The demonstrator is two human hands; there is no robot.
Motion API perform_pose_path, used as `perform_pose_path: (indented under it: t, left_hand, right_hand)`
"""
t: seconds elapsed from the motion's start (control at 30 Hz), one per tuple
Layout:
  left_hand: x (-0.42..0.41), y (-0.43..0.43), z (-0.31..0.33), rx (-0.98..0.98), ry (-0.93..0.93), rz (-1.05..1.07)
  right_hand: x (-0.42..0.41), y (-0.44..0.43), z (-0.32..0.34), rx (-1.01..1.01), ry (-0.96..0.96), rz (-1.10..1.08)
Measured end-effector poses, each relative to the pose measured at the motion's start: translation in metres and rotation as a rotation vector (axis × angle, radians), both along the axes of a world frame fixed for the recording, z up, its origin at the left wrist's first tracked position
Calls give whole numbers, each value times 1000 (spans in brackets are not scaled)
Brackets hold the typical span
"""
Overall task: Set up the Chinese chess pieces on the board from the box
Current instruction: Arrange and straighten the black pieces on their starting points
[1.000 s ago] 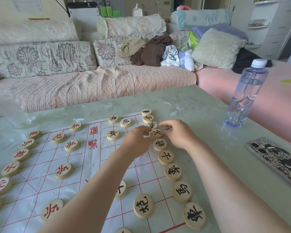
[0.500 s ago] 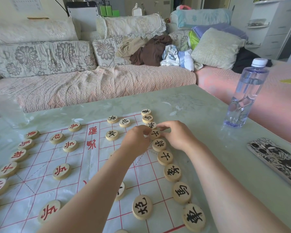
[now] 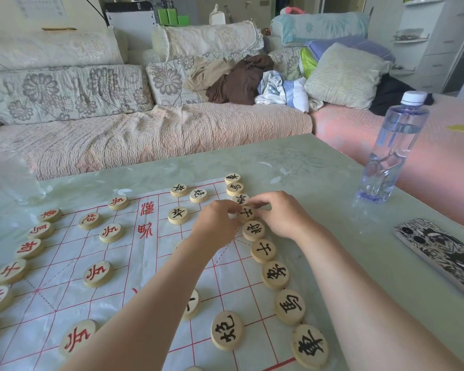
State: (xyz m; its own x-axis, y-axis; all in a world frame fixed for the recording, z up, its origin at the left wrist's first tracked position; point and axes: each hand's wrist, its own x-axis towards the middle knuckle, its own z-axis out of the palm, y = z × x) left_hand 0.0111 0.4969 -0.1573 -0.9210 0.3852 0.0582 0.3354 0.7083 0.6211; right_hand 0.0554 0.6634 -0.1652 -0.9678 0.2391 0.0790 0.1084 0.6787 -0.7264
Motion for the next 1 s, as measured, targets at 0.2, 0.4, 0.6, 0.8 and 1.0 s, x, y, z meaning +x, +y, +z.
perform_pose_path:
  t: [0.2,0.4,0.6,0.8,1.0]
  left_hand:
    - [2,-37,13,2,85,40]
    - [11,-98,24,-50,118,76]
    - [22,-144,18,-124,65,8]
    - [32,-151,9,-135,18,-66]
    - [30,-153,5,-102,47,-105]
  right_hand:
    - [0,-28,27,70,118,43]
    - [1,-93,39,73,25,242]
    - [4,-129,35,251,-168,320]
    - [10,-136,32,293,-205,267]
    - [12,-138,26,290,-195,253]
